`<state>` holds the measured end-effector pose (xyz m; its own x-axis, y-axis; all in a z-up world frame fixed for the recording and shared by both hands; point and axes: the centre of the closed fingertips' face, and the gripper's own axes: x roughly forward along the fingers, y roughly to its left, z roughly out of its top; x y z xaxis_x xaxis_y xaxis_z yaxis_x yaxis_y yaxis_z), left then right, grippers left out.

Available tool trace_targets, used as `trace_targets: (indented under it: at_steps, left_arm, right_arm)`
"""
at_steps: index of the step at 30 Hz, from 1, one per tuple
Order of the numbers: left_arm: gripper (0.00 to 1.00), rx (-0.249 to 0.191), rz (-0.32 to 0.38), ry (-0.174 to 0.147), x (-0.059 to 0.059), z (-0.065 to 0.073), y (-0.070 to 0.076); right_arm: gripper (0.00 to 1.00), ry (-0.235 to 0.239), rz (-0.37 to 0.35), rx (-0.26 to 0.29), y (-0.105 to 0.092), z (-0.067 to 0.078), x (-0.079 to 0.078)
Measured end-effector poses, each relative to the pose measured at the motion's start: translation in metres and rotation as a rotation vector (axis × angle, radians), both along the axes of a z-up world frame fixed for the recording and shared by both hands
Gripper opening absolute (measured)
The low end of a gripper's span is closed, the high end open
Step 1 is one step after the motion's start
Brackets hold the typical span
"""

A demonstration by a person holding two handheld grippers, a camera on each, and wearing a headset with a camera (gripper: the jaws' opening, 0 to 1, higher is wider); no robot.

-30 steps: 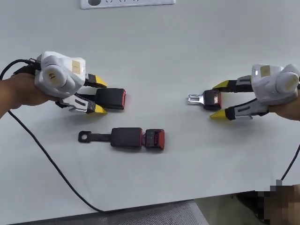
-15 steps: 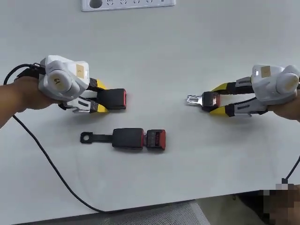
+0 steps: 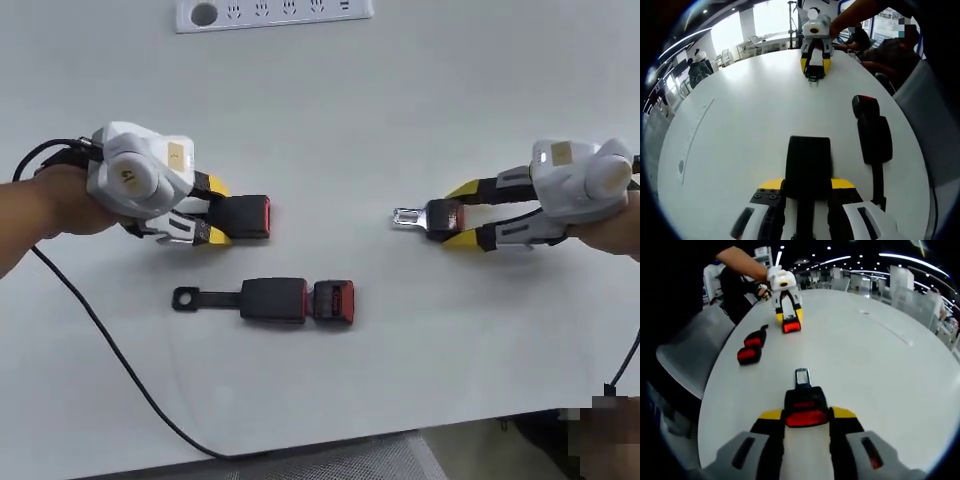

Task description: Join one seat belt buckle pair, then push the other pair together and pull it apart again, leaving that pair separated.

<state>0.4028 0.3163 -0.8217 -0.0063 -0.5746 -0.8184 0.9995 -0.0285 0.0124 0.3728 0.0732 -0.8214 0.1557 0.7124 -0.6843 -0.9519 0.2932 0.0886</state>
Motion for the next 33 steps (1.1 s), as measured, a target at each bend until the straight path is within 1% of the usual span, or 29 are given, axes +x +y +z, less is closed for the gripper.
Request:
trace_targets:
  at_steps: [7,12,16,20,24,32,33]
  left_arm:
    - [0.33,0.012,-0.002,0.000,0.000,-0.001,-0.001]
    - [0.33,0.020,-0.006,0.000,0.000,-0.002,-0.001]
    - [0.33,0.026,-0.009,0.001,0.000,-0.002,-0.002]
    - [0.33,0.028,0.001,0.009,0.000,-0.003,-0.002]
    - [0.33,0.034,-0.002,0.008,0.001,-0.003,-0.002]
    - [0.33,0.050,-0.008,0.009,0.001,-0.003,-0.003]
    - [0.33,0.053,-0.009,0.009,0.001,-0.003,-0.003]
  right_arm:
    - [0.34,-0.006,0.009,0.014,0.015,0.000,0.004]
    - [0.34,-0.001,0.024,0.028,0.033,-0.001,0.008]
    - [0.34,-0.012,0.044,0.042,0.050,0.000,0.010]
    - [0.34,-0.006,0.036,0.055,0.061,0.000,0.012]
    - [0.34,0.004,0.039,0.069,0.073,0.000,0.013]
    - [0.34,-0.010,0.047,0.084,0.102,0.001,0.021]
    - [0.34,-0.013,0.054,0.094,0.109,0.002,0.022]
